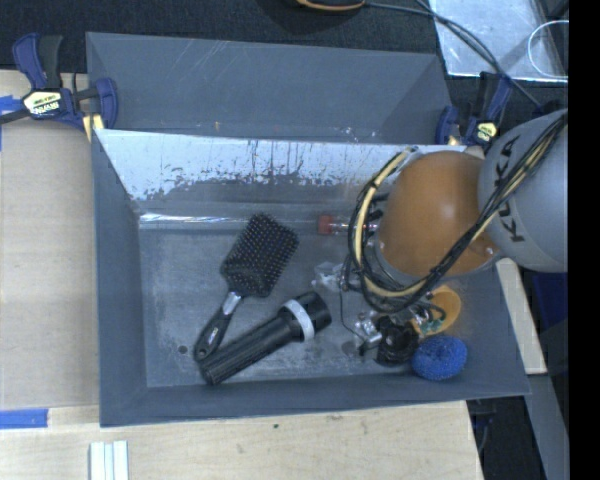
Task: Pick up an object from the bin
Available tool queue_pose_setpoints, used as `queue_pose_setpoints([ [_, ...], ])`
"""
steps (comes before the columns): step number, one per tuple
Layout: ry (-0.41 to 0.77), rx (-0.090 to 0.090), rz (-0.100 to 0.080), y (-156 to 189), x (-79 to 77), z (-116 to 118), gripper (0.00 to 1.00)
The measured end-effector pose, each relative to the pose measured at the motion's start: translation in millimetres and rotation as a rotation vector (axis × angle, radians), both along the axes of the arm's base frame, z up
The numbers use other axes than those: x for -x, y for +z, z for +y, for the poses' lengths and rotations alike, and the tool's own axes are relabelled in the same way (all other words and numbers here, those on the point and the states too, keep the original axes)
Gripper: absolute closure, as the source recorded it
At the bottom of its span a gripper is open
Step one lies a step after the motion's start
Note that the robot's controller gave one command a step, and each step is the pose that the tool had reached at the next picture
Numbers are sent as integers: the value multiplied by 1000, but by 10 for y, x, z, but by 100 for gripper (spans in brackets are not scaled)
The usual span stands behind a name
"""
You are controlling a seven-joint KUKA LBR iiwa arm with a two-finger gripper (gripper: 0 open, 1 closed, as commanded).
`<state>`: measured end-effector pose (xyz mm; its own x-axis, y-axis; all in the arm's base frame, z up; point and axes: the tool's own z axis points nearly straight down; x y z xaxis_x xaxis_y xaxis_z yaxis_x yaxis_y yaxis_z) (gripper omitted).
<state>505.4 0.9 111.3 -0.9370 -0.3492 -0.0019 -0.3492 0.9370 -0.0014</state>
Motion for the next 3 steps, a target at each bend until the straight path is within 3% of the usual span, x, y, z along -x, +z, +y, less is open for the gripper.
queue_pose_setpoints([
  [1, -203, -1, -1, -318, 151, -1132, 0],
  [2, 65, 2, -8, -364, 59, 216, 100],
  [3, 129, 2, -7, -372, 45, 514, 100],
])
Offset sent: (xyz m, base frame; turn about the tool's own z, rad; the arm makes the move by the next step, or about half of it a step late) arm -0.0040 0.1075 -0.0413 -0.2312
